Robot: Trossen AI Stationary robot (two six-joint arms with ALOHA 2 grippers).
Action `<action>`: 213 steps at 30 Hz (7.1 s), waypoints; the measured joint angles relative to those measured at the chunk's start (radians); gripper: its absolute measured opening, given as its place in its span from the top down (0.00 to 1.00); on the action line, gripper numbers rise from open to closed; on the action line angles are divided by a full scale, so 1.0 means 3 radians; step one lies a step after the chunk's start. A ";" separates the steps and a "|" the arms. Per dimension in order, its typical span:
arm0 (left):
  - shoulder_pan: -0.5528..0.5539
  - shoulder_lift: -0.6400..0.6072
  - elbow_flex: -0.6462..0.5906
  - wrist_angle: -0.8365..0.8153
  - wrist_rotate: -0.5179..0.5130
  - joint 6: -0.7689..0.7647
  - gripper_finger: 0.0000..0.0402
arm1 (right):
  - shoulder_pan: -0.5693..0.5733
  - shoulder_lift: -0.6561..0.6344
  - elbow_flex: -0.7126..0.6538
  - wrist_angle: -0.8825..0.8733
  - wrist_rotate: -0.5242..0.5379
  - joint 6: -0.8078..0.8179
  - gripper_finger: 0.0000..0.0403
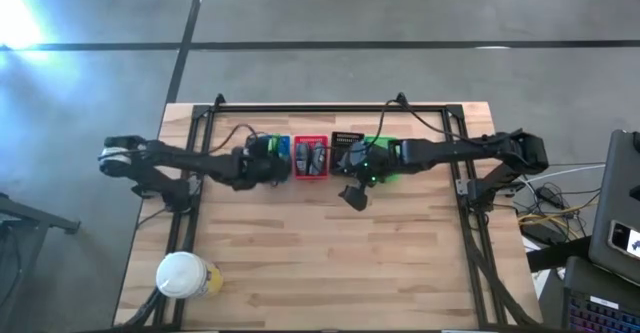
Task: Pick & Place Travel size toiletries
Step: Put the green shampoo into the blue bin, then return to Home Position
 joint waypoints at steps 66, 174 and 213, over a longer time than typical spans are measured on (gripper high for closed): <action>0.0059 -0.1329 0.0318 0.0645 0.1980 0.1692 0.41 | -0.0053 -0.3201 -0.0918 -0.0460 0.0470 -0.0058 0.31; -0.0058 -0.4674 -0.2377 0.1159 0.2077 0.3428 0.41 | -0.0050 -0.5139 -0.3833 0.1678 0.0164 0.0617 0.31; -0.0054 -0.4660 -0.2378 0.1130 0.2502 0.1346 0.41 | -0.0050 -0.5139 -0.3833 0.1678 0.0165 0.0617 0.24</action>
